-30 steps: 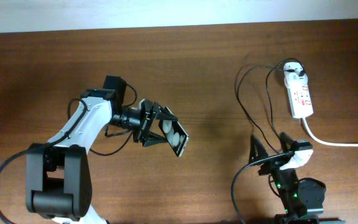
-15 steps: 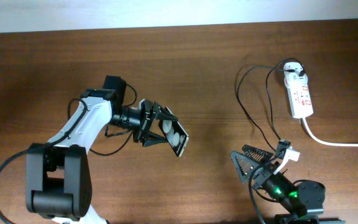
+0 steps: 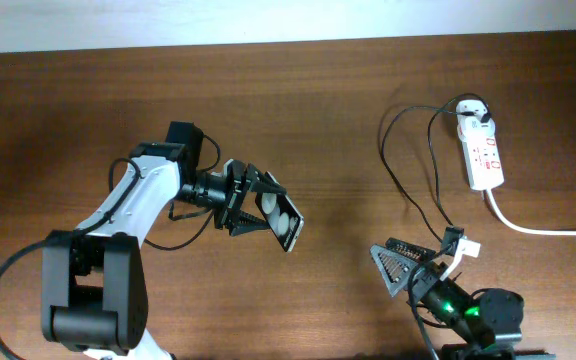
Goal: Plug charger to phone and switch on socket
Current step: 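Open the right gripper and raise it toward the held phone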
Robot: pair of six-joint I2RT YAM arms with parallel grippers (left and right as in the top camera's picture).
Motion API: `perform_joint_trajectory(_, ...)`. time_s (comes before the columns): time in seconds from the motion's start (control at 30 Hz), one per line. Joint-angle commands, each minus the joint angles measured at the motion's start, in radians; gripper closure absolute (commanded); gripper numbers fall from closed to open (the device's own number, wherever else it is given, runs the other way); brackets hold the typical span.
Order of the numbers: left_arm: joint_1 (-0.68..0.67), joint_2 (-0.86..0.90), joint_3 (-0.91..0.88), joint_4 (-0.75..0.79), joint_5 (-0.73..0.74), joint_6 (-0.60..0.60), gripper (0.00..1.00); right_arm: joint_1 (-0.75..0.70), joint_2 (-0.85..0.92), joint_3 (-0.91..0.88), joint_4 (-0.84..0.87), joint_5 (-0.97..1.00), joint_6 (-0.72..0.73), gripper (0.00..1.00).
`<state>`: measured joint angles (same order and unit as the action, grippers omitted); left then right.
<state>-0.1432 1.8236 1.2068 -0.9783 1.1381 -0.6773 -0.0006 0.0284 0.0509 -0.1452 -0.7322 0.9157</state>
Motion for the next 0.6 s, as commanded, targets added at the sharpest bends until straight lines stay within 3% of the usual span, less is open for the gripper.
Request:
perform_joint_trajectory(0.0, 0.005, 0.0, 0.0, 0.001, 0.052, -0.003, 0.32, -0.006, 0.024, 0.085, -0.109, 0.038, 0.009, 0.01)
perform_joint_trajectory(0.1, 0.005, 0.0, 0.0, 0.001, 0.052, -0.003, 0.32, -0.006, 0.095, 0.153, -0.144, 0.045, 0.005, 0.01)
perform_joint_trajectory(0.43, 0.005, 0.0, 0.0, 0.001, 0.052, -0.003, 0.32, -0.006, 0.588, 0.581, -0.408, 0.073, -0.232, 0.01)
perform_joint_trajectory(0.57, 0.005, 0.001, 0.0, 0.001, 0.052, -0.003, 0.31, -0.006, 0.7, 0.679, -0.464, -0.101, -0.228, 0.01)
